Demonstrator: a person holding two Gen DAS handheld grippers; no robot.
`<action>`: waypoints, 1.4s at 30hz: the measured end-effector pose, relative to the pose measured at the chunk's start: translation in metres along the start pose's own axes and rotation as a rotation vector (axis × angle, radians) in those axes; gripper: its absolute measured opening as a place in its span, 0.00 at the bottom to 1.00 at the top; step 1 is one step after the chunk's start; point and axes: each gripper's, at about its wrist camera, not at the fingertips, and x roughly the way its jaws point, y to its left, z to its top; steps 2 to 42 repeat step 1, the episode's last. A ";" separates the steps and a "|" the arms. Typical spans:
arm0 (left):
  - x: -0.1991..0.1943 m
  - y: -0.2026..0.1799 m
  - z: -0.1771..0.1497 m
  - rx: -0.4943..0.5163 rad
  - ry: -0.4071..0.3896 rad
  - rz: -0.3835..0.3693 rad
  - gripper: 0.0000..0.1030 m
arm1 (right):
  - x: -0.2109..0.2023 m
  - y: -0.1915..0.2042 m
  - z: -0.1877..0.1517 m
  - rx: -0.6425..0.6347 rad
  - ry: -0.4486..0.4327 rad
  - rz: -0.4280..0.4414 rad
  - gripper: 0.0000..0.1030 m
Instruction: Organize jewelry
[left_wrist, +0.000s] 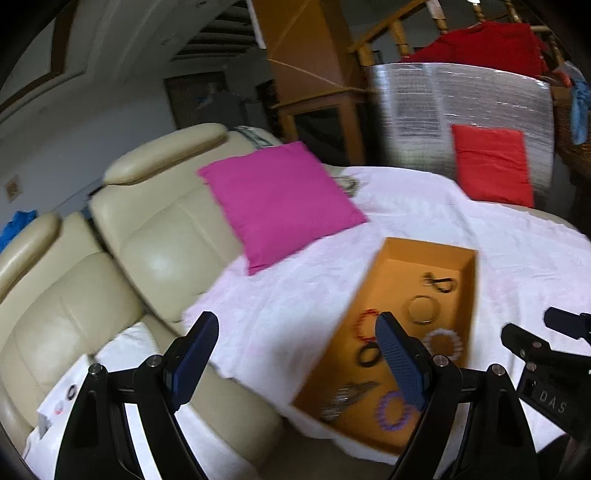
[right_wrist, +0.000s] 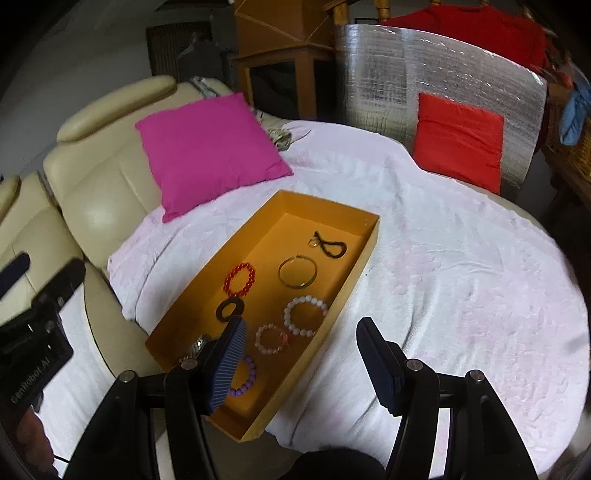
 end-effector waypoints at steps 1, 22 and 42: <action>0.001 -0.016 0.005 0.020 0.002 -0.045 0.85 | -0.001 -0.016 0.001 0.027 -0.012 0.000 0.64; 0.001 -0.016 0.005 0.020 0.002 -0.045 0.85 | -0.001 -0.016 0.001 0.027 -0.012 0.000 0.64; 0.001 -0.016 0.005 0.020 0.002 -0.045 0.85 | -0.001 -0.016 0.001 0.027 -0.012 0.000 0.64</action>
